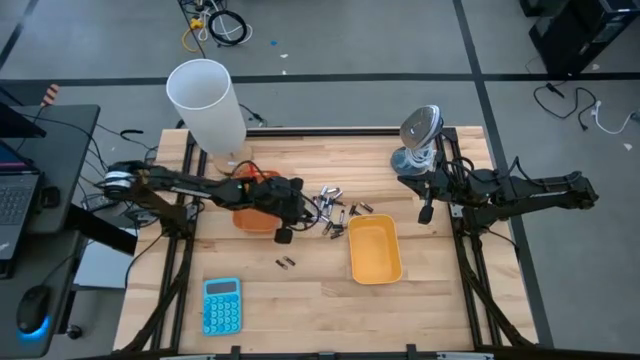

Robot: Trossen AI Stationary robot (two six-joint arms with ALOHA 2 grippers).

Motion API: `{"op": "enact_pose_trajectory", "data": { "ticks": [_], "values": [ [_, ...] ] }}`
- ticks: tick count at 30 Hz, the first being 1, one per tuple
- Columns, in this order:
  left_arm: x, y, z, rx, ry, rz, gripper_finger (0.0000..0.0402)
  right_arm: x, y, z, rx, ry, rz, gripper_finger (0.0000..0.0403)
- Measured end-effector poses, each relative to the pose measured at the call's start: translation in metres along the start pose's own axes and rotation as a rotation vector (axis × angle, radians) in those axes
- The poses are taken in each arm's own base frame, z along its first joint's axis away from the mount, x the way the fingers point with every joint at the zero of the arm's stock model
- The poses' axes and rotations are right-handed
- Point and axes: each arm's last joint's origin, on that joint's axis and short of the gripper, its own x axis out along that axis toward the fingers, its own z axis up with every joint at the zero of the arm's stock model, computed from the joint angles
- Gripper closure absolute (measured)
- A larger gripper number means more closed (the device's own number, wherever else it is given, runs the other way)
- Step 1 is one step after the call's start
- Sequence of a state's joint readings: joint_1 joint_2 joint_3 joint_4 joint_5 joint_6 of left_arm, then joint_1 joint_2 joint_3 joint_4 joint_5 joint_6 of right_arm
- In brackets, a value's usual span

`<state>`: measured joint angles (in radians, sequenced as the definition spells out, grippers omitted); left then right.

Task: Sort batteries
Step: Put the silver battery into the orange bin

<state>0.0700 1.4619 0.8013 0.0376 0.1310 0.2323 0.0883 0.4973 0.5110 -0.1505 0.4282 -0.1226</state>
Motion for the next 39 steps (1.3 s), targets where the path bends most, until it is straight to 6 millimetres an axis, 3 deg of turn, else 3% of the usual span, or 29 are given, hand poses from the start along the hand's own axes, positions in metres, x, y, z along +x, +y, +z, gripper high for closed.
{"op": "enact_pose_trajectory", "data": {
  "ticks": [7, 16, 23, 29, 39],
  "values": [
    [-0.044, -0.003, 0.007, -0.025, 0.033, 0.039, 0.0360, 0.000, 0.000, 0.000, 0.000, 0.000, 0.000, 0.0400],
    [-0.088, -0.002, -0.014, -0.067, 0.303, 0.232, 0.0360, 0.000, 0.000, 0.000, 0.000, 0.000, 0.000, 0.0400],
    [-0.093, 0.014, -0.027, -0.300, 0.392, 0.459, 0.0360, 0.002, 0.001, -0.001, -0.003, 0.008, 0.001, 0.0400],
    [-0.095, 0.017, -0.035, -0.499, 0.424, 0.522, 0.0360, 0.004, 0.002, -0.001, -0.007, 0.015, 0.002, 0.0400],
    [-0.097, 0.015, -0.041, -0.673, 0.455, 0.569, 0.0359, 0.005, 0.002, -0.002, -0.009, 0.020, 0.002, 0.0400]
  ]
}}
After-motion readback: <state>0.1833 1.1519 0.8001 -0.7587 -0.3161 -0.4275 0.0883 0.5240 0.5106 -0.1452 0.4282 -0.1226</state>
